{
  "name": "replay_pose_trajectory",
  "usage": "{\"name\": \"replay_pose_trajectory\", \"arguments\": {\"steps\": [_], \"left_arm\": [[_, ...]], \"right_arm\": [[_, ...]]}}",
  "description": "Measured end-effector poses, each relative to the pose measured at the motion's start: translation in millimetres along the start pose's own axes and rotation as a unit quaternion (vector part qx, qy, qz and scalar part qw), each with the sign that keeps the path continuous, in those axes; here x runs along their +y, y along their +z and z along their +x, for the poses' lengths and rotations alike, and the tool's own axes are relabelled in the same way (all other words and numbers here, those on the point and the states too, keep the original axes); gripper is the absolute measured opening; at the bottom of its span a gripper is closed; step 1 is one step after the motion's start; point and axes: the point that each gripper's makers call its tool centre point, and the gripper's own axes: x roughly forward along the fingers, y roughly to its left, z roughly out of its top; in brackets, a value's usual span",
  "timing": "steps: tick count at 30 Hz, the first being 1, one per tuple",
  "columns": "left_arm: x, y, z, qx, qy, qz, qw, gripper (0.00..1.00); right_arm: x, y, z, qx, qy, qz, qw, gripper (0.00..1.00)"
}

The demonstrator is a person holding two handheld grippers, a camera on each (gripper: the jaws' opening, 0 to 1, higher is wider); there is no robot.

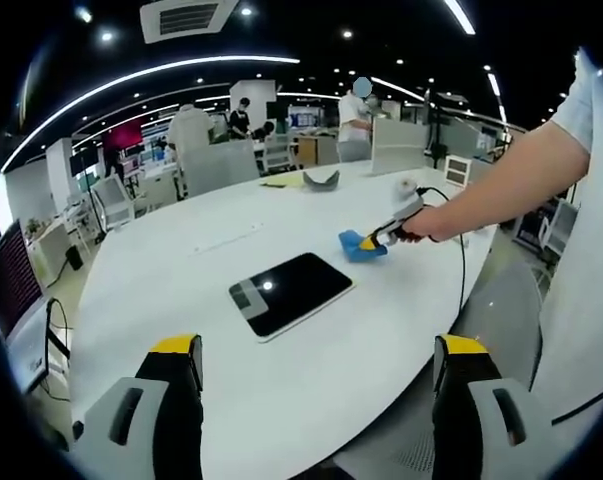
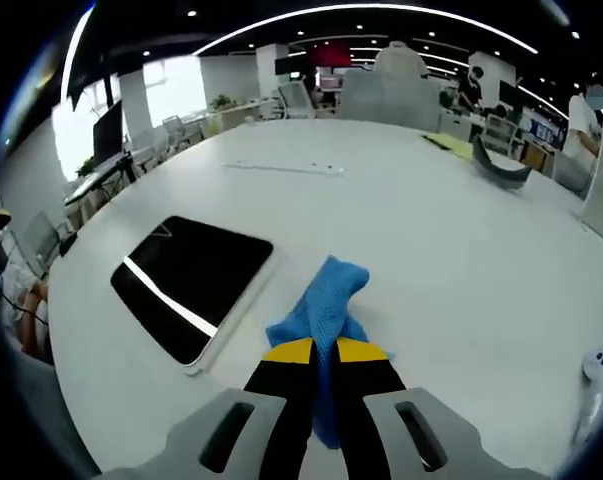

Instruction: Wipe the mirror surface with the cleaning cloth until all visible marks leave the cleaned area.

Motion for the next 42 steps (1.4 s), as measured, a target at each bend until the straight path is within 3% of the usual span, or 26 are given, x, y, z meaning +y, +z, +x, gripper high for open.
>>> {"name": "replay_pose_trajectory", "arguments": {"steps": [10, 14, 23, 30, 42], "left_arm": [[-2.7, -2.8, 6, 0.017, 0.005, -0.001, 0.9998, 0.97], [-2.6, -2.6, 8, 0.021, 0.007, -0.004, 0.9997, 0.97], [-5.4, -0.6, 17, 0.027, 0.007, -0.004, 0.9996, 0.97], [-2.9, -1.2, 15, 0.028, 0.011, -0.003, 0.9995, 0.97], [-7.4, 0.6, 15, 0.027, 0.008, 0.001, 0.9996, 0.97]], "right_arm": [[-3, -14.9, 13, 0.011, 0.012, -0.009, 0.9998, 0.02], [-4, -15.6, 15, -0.003, 0.018, 0.007, 0.9998, 0.02], [-2, -16.3, 13, -0.035, 0.029, -0.006, 0.9989, 0.02], [1, -14.1, 14, -0.042, 0.05, -0.025, 0.9976, 0.03], [14, -17.5, 11, -0.049, 0.078, -0.081, 0.9924, 0.2]]}}
